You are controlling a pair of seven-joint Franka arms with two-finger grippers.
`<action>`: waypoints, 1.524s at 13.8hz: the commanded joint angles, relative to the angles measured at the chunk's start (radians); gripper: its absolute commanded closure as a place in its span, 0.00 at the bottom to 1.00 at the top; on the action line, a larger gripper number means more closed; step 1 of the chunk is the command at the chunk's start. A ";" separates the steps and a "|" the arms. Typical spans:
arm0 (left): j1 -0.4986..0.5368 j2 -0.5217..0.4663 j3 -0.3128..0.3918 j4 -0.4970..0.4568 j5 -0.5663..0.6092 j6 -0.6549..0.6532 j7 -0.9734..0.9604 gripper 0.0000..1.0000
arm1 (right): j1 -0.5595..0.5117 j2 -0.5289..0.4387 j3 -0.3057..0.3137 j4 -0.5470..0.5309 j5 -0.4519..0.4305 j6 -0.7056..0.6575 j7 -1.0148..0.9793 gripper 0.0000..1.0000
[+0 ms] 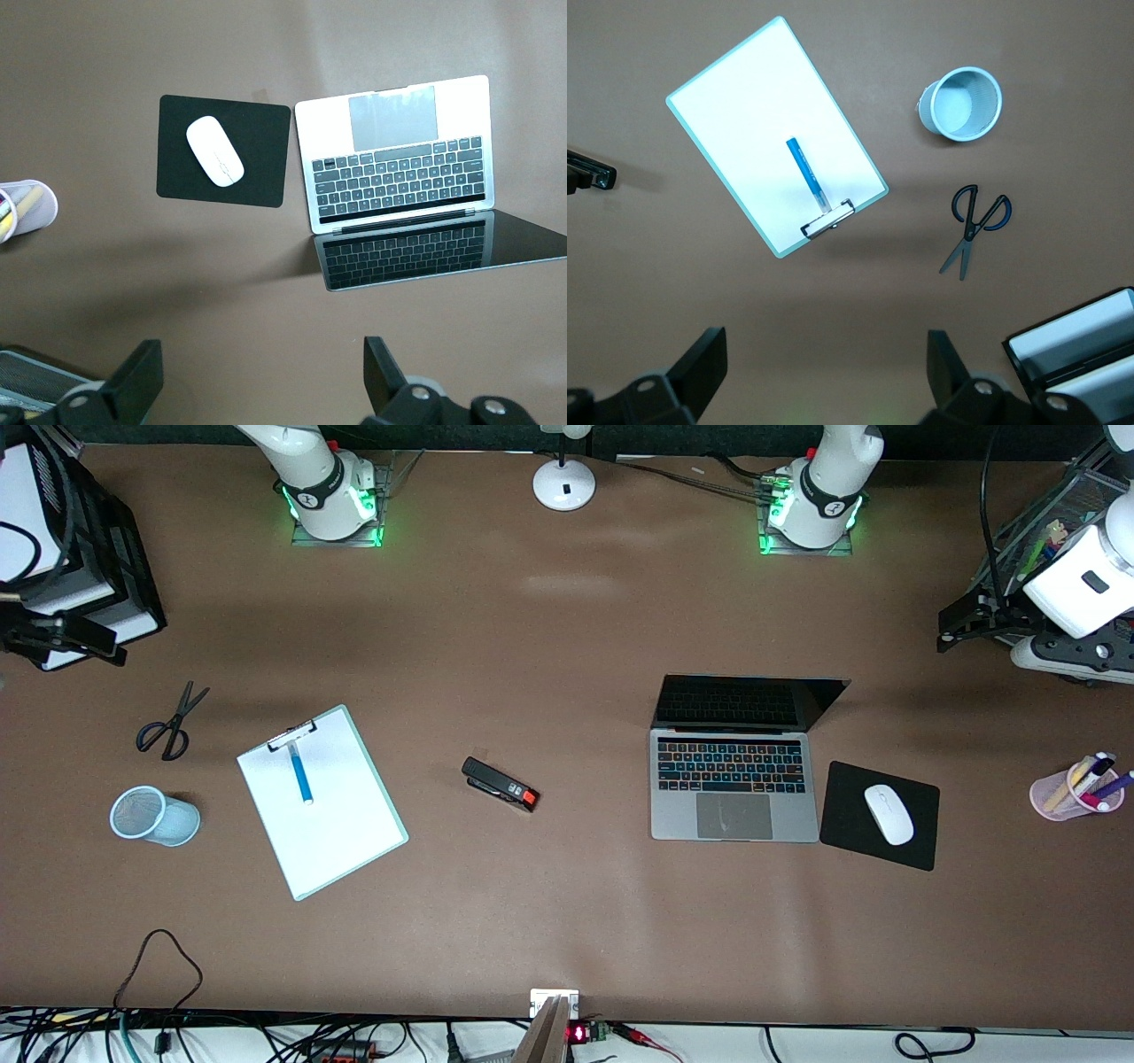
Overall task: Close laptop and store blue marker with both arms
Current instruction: 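Move the right gripper toward the blue marker on the clipboard, then lower the right gripper to the marker while the left gripper reaches the laptop lid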
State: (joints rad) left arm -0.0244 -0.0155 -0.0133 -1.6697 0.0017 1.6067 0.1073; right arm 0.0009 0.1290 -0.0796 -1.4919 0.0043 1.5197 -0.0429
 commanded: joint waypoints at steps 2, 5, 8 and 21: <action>0.006 0.037 -0.001 0.041 0.008 -0.030 0.014 0.00 | 0.010 0.043 0.009 -0.007 -0.024 0.059 -0.003 0.00; 0.017 0.080 0.004 0.067 -0.048 -0.082 0.017 0.39 | 0.028 0.121 0.011 -0.007 -0.030 0.118 -0.017 0.00; 0.021 0.110 0.003 0.120 -0.048 -0.149 0.020 0.88 | 0.031 0.181 0.009 -0.008 -0.024 0.172 -0.095 0.00; 0.004 0.101 -0.151 0.035 -0.170 -0.147 -0.191 0.97 | 0.080 0.305 0.009 -0.234 -0.035 0.569 -0.269 0.00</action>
State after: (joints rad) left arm -0.0208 0.0789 -0.1215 -1.5990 -0.1355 1.4071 -0.0022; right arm 0.0799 0.4450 -0.0713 -1.6814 -0.0196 2.0279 -0.2302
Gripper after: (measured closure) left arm 0.969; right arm 0.000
